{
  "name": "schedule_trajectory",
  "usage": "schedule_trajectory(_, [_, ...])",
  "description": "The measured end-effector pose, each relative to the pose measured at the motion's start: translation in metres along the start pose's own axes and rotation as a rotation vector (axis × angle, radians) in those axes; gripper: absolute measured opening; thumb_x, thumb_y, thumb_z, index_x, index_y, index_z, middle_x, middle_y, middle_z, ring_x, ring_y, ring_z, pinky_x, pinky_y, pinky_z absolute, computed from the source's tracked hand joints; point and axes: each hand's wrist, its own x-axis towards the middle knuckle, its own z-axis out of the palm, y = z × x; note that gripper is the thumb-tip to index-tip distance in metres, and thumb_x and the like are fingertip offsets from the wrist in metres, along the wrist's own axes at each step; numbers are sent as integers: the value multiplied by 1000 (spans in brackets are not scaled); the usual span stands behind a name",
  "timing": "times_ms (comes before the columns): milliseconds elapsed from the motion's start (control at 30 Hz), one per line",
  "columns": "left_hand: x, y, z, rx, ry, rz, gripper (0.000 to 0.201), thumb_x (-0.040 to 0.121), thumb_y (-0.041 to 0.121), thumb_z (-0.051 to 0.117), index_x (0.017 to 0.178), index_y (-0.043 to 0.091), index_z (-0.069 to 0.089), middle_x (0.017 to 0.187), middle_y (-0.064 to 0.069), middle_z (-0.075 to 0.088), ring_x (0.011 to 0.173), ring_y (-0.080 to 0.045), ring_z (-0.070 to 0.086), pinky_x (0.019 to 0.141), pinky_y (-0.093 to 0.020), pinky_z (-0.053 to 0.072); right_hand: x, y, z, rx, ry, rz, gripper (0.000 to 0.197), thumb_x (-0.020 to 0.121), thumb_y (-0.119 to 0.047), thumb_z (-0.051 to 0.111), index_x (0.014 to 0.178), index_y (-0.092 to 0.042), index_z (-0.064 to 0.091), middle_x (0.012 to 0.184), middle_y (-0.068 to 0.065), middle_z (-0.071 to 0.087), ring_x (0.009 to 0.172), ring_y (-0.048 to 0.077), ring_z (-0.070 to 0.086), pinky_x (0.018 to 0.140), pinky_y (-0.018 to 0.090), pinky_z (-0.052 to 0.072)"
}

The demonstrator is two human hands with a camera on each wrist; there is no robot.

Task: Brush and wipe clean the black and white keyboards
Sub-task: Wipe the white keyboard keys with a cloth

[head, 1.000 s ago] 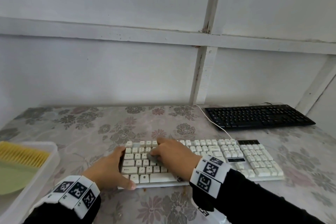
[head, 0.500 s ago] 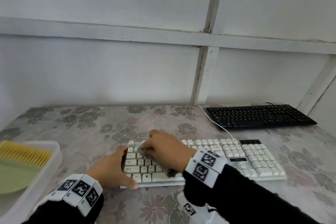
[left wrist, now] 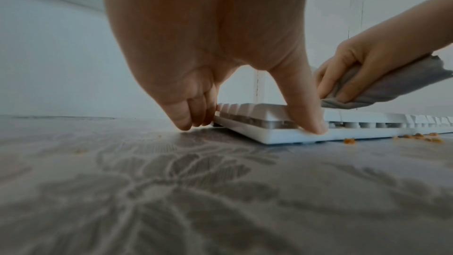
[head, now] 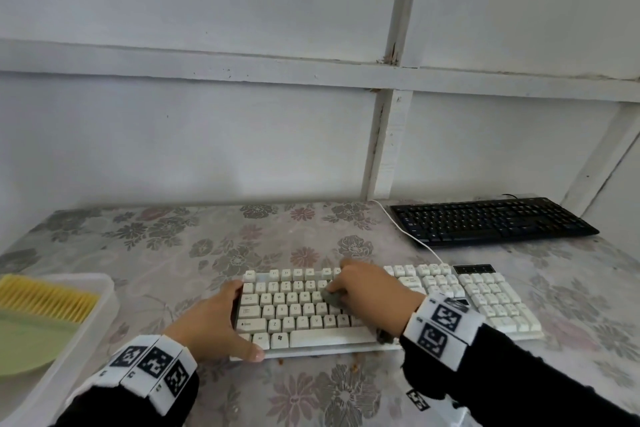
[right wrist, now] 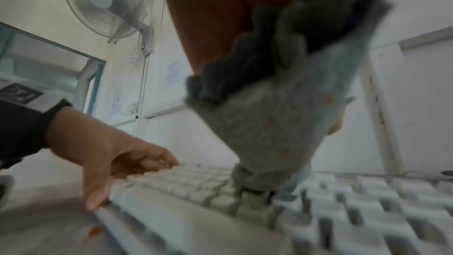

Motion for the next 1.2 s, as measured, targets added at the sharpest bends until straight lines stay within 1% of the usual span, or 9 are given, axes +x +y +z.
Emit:
schedule_trajectory(200, [0,-1,0,-4,17,-1,109,55,40,84,141,29,18,108,21,50,99,-4,49,86,-18,37,12,-36,-20,98,13,-88,30,95,-32,52,70,-18,62,85,-7,44,75,10,48,74,21,36])
schedule_trajectory(300, [1,-2,1,-4,26,14,99,56,38,84,136,27,26,103,21,51,97,-5,51,76,-16,37,31,-77,-10,103,6,-221,30,97,-29,48,95,-9,70,92,4,47,77,18,49,65,23,37])
schedule_trajectory(400, [1,-1,0,-8,16,12,101,58,36,85,138,23,23,108,17,51,96,-5,49,78,-16,35,40,-94,7,-2,-2,-219,27,96,-15,47,111,-7,67,97,9,44,84,30,52,71,34,41])
schedule_trajectory(567, [3,-4,1,-36,20,-3,108,55,36,86,141,25,20,113,15,52,102,-7,50,90,-20,38,22,-59,16,-22,65,-148,33,95,-15,50,61,-14,51,94,3,42,77,23,50,70,33,46])
schedule_trajectory(667, [2,-4,1,-27,5,-5,111,54,39,86,142,27,18,122,15,52,105,-6,49,97,-23,38,8,-25,9,13,51,-79,29,97,-26,51,74,-12,62,95,-1,45,70,16,48,74,27,48])
schedule_trajectory(867, [2,-3,0,-31,-9,-18,113,54,40,86,143,26,16,129,14,51,112,-9,50,99,-24,38,-3,14,-7,-13,63,46,26,93,-26,56,87,-7,73,88,1,47,69,18,51,53,20,34])
schedule_trajectory(967, [1,-3,0,-31,-10,-17,115,54,41,85,143,27,15,129,14,50,107,-7,49,97,-22,38,-4,10,-8,53,135,3,22,93,-22,55,91,-12,74,88,-1,46,73,15,48,54,11,28])
schedule_trajectory(1067, [1,-3,-1,-16,-19,-13,114,55,44,84,143,28,14,130,15,49,103,-6,48,97,-22,37,-10,8,-1,78,116,-62,19,93,-18,53,95,-16,72,89,-3,41,78,17,49,56,15,29])
schedule_trajectory(1200, [0,-2,-2,-14,-23,0,113,56,44,84,143,29,14,131,16,47,103,-4,46,94,-20,37,-31,41,-2,50,135,36,27,96,-32,49,98,-15,70,82,-12,35,65,1,41,55,9,25])
